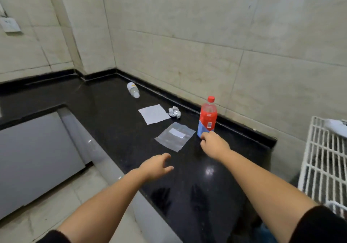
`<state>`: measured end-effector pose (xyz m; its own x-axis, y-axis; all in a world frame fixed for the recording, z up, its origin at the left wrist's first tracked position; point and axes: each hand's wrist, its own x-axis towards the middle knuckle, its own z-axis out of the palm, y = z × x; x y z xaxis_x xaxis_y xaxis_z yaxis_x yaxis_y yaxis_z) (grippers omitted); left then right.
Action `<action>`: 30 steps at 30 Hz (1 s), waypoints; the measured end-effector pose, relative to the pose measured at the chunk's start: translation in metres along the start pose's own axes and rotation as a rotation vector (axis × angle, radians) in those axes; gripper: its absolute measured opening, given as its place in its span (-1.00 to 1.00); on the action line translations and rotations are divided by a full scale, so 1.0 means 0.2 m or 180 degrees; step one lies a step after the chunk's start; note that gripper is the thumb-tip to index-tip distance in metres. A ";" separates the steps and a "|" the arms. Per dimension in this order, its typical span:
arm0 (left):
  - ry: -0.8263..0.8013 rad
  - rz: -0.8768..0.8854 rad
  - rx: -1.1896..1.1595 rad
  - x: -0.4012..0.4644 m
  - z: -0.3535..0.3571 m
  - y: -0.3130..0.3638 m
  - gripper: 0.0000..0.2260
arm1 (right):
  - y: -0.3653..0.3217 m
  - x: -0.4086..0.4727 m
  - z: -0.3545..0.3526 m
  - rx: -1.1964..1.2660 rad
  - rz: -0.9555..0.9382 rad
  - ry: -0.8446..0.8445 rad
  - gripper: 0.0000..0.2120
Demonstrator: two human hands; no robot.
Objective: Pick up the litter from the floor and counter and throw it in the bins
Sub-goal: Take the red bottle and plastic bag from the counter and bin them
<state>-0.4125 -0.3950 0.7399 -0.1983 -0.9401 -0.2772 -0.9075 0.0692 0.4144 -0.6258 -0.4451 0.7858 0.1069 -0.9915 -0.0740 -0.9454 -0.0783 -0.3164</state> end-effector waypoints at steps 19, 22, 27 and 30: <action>-0.0777 0.0048 0.0887 1.31 -0.03 -0.17 -0.24 | 0.16 1.01 -0.13 -0.0154 0.0794 0.1052 -0.62; -0.0678 0.0041 0.0667 1.28 0.00 -0.16 -0.45 | 0.17 0.98 -0.14 -0.0345 0.0770 0.1038 -0.63; -0.0656 -0.0002 0.0450 1.06 0.04 -0.21 -0.51 | 0.12 0.90 -0.16 -0.0540 0.0707 0.0913 -0.65; -0.0560 -0.0323 0.0289 0.85 0.04 -0.30 -0.51 | 0.06 0.85 -0.17 -0.0499 0.0448 0.0789 -0.66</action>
<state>-0.3949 -0.5558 0.6616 -0.1587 -0.8716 -0.4638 -0.9541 0.0145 0.2992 -0.6287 -0.6177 0.8009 -0.0882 -0.9873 0.1321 -0.9835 0.0653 -0.1686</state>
